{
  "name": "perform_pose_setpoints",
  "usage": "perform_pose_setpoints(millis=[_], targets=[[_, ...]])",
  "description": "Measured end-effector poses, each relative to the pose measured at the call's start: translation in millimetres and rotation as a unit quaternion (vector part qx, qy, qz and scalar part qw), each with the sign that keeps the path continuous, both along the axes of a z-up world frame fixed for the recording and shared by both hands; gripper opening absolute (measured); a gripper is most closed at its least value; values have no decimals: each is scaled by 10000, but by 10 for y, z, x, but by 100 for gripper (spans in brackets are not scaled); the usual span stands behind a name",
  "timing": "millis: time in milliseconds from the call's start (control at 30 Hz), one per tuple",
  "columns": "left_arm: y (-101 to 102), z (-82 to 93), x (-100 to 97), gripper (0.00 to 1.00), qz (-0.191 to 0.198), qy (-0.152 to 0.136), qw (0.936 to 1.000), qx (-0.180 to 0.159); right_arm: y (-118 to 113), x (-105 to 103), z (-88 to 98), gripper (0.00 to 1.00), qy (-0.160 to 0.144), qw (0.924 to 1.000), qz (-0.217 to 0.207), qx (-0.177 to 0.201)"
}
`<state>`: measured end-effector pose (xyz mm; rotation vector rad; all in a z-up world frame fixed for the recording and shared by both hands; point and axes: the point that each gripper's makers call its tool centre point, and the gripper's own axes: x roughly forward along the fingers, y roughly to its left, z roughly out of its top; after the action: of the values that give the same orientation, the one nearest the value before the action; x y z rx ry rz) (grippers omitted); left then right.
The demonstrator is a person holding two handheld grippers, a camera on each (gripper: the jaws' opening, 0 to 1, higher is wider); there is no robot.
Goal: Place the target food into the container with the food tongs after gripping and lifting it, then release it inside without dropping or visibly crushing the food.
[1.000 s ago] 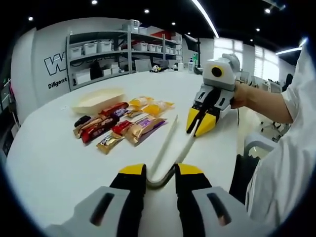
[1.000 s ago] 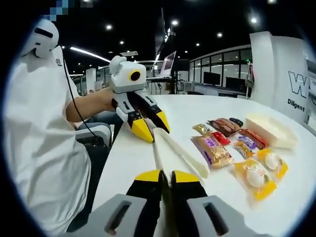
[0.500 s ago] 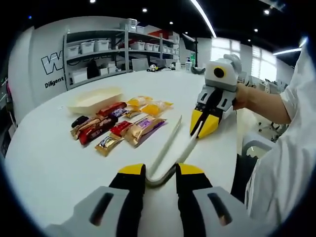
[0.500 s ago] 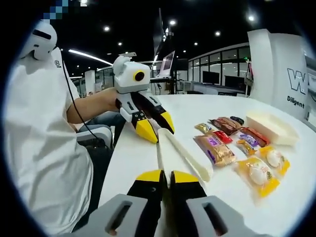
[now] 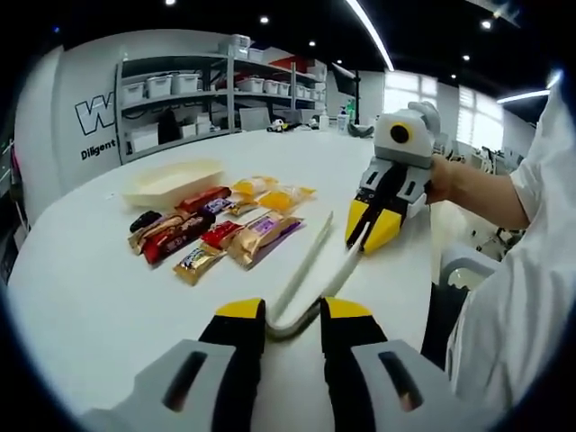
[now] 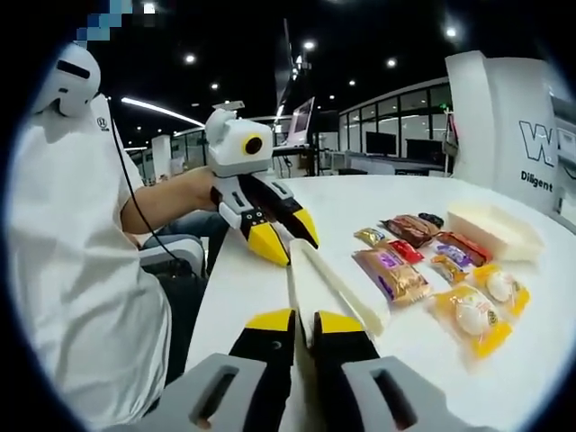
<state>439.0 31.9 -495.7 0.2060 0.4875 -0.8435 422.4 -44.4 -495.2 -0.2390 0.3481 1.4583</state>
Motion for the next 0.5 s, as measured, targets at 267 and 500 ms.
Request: perform_pose_setpoints(millis=[267,500], targets=[[43,15,-4,23,15,5,10000,-78,-49,30,80,5,19,9998,-97,154],[87,18,-3,23,56,22,9999,-120,-82,38,96,6,8,9998,-129,169]])
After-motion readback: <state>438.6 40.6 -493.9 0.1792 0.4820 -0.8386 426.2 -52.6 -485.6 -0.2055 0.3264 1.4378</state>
